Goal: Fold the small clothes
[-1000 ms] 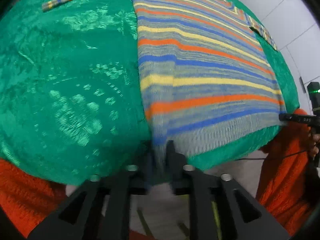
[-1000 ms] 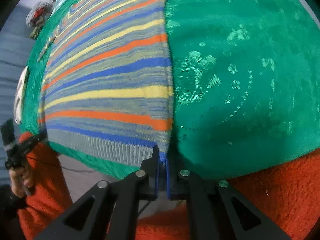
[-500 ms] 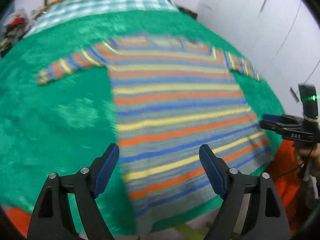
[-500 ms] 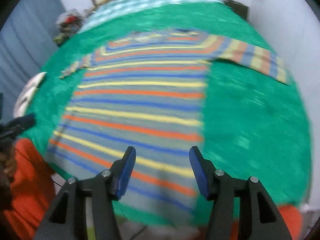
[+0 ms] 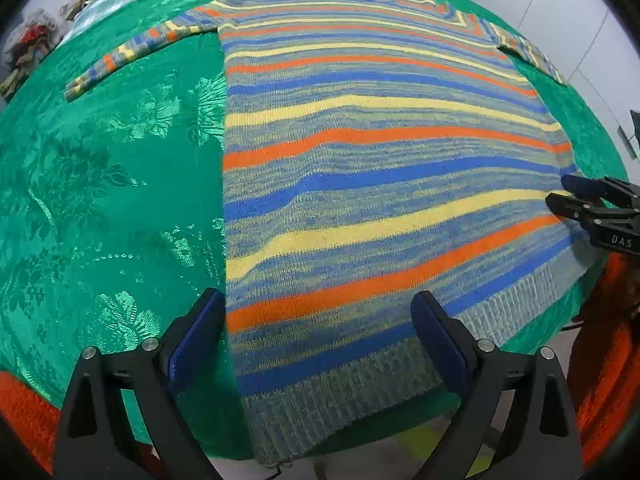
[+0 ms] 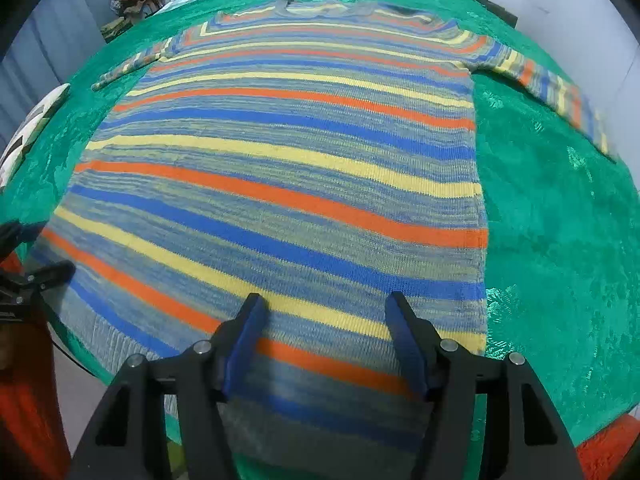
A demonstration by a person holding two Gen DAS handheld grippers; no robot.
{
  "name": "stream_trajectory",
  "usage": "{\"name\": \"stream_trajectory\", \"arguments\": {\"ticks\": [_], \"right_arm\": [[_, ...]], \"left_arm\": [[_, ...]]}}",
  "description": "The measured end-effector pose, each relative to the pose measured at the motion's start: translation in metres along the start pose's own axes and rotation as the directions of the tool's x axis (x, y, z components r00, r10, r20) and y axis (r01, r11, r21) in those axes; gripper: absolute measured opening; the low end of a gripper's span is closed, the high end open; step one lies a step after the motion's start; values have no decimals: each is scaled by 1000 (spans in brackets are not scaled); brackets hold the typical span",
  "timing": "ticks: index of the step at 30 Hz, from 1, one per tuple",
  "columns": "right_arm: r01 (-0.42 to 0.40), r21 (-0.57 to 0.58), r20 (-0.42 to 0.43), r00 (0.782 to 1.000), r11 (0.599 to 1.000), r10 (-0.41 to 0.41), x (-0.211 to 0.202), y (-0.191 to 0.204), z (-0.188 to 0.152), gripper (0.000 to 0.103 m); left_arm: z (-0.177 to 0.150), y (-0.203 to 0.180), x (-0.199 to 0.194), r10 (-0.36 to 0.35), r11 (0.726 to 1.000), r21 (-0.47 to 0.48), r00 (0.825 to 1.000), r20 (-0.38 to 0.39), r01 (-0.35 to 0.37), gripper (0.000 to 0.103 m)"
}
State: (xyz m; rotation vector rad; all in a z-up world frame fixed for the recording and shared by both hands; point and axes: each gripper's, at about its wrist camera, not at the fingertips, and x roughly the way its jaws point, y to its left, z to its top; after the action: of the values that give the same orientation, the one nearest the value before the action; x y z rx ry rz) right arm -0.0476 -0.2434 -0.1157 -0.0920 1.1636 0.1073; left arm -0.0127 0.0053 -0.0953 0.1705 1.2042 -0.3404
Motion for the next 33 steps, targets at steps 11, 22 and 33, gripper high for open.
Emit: {"name": "stream_trajectory", "arguments": {"ticks": [11,22,33], "right_arm": [[25,-9,1,1000,1000,-25,1,4,0,63],[32,-12,2,1000,999,-32,2,5,0,64],[38,-16,2,999,999,-38,3,5,0,65]], "left_arm": [[2,-6,8,5,1000,8,1000,2,-6,97],[3,-13,11,14,1000,5,1000,2,-14,99],[3,-14,12,17,1000,7,1000,5,-17,100]]}}
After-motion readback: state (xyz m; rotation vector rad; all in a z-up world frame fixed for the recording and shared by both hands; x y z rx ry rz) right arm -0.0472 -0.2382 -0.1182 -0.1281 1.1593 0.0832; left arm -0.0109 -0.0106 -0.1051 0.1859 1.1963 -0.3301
